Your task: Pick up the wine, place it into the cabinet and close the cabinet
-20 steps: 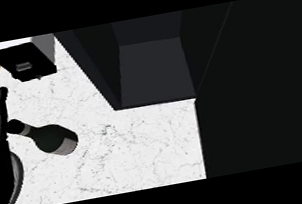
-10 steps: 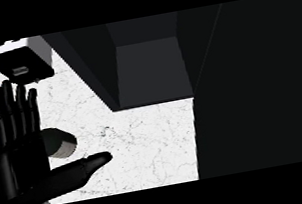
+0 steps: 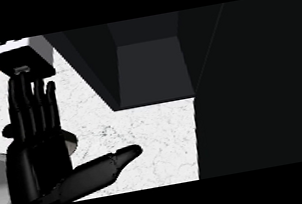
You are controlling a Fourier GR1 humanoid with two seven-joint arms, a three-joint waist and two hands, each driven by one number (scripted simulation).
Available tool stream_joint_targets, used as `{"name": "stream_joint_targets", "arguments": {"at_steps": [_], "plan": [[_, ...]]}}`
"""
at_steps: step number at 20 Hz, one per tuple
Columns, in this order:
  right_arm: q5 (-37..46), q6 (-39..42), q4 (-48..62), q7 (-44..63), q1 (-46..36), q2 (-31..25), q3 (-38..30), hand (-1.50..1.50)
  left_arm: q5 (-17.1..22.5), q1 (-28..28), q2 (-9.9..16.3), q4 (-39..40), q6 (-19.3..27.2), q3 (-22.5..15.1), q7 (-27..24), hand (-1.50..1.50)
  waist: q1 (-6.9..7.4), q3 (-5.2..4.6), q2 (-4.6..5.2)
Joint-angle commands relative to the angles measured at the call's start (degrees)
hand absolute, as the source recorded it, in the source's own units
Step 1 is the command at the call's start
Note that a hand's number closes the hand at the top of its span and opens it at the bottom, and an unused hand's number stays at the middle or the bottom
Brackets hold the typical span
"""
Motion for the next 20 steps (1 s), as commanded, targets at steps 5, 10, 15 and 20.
{"name": "stream_joint_targets", "arguments": {"at_steps": [5,10,15,20], "plan": [[1.2,0.9,-3.2,2.3,1.5,0.6,1.3,-1.5,-2.5,-4.1,-0.1,-1.0,4.6,-1.1,4.3,-1.5,0.0,0.01,0.04],[1.3,-3.6,-8.0,14.3,-7.3,1.0,1.6,-1.5,-7.6,1.1,0.4,-9.6,5.9,-3.7,10.2,-1.5,0.36,-0.01,-0.05],[-3.5,-2.2,-6.7,14.0,-8.8,-0.8,-4.4,-1.5,-12.5,-7.3,-0.1,-7.7,6.3,0.3,18.7,-1.5,0.17,0.04,0.04],[-0.6,-4.3,-7.6,17.4,-12.2,0.4,-2.7,-1.5,-12.7,-1.1,0.6,-11.5,5.4,0.2,18.0,-1.5,0.29,0.0,0.04]]}}
